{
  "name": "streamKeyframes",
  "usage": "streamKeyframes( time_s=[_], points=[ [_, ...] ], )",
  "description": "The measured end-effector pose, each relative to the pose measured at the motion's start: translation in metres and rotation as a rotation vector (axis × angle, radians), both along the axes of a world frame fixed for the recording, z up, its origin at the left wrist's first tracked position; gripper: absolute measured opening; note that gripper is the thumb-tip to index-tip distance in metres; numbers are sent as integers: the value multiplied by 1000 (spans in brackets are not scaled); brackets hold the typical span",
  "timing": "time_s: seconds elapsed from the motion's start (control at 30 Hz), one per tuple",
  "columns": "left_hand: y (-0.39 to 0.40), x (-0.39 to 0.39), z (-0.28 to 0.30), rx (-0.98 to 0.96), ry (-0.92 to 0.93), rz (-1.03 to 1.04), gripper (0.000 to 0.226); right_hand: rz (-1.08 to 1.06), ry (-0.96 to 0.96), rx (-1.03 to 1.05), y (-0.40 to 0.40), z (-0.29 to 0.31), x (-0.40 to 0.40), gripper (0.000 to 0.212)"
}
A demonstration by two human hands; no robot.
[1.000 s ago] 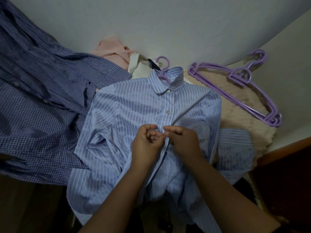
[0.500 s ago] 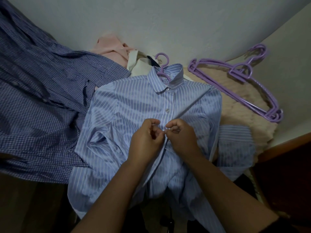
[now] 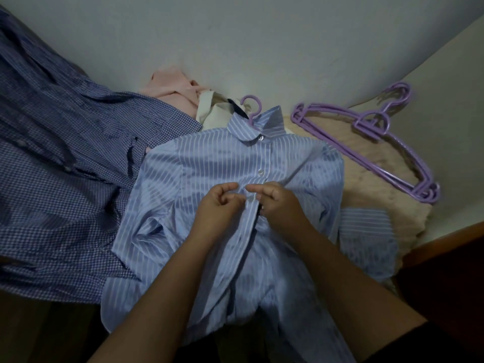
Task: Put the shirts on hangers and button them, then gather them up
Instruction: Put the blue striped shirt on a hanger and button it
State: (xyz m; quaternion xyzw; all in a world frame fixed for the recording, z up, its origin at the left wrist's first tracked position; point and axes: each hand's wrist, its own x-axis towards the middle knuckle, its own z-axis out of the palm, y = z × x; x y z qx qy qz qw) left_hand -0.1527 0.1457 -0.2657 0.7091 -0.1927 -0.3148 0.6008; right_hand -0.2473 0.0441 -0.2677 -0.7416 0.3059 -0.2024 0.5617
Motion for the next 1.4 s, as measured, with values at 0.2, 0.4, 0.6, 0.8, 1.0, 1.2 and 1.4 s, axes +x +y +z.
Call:
streamKeyframes(
  time_s=[0.2, 0.4, 0.6, 0.8, 1.0, 1.2, 1.4],
  points=[
    [-30, 29, 1, 117, -238, -153, 27, 72, 101, -302, -40, 16, 21, 39],
    [-23, 19, -11, 162, -326, -159, 32, 43, 86, -108, -35, 6, 9, 37],
    [5, -13, -22, 199, -635, -4, 27, -183, 70, -146, -8, -21, -19, 22],
    [15, -36, -36, 385, -613, -88, 43, -258, 131, 1, 21, -26, -33, 37],
    [17, -37, -34, 485, -616, -176, 61, -317, 183, 44, 33, -34, -30, 23],
    [21, -36, -35, 488, -615, -211, 39, -282, 302, -72, 34, -36, -28, 11],
    [29, -33, -27, 293, -426, -4, 19, -249, 304, -111, 37, -31, -26, 19]
  ],
)
